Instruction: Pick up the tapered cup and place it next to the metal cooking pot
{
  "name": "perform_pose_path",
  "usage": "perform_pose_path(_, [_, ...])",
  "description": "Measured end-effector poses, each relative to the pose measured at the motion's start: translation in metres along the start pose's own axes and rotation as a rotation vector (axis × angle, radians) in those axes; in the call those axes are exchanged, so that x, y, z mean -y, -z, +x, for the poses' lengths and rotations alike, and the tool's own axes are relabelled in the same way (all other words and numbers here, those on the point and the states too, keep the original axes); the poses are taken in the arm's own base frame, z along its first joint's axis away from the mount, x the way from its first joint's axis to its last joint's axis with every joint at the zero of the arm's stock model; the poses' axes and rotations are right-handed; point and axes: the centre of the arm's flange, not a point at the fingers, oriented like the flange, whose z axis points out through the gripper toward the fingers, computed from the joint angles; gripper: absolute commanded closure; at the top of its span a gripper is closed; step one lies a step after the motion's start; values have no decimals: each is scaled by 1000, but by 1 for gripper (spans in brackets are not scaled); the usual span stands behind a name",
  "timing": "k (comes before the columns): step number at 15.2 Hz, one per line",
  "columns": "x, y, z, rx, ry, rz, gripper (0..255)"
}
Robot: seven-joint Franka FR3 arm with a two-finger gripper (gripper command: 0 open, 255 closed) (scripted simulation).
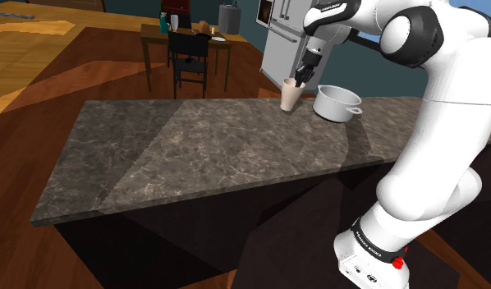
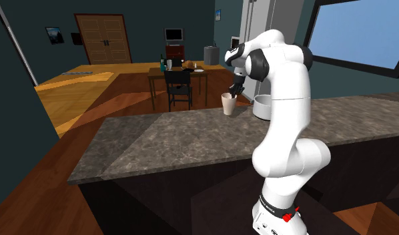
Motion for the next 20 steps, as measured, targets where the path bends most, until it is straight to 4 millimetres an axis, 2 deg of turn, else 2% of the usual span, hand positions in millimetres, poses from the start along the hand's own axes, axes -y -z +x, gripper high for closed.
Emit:
perform_pose_path(10, [-8,-52,-4,0,0,0,255])
perform_pose_path(17, [-9,-58,-3,0,0,0,255])
perform_pose_path(18, [-9,-58,-3,0,0,0,0])
perform_pose_path(20, [-9,-58,-3,-1,0,0,0])
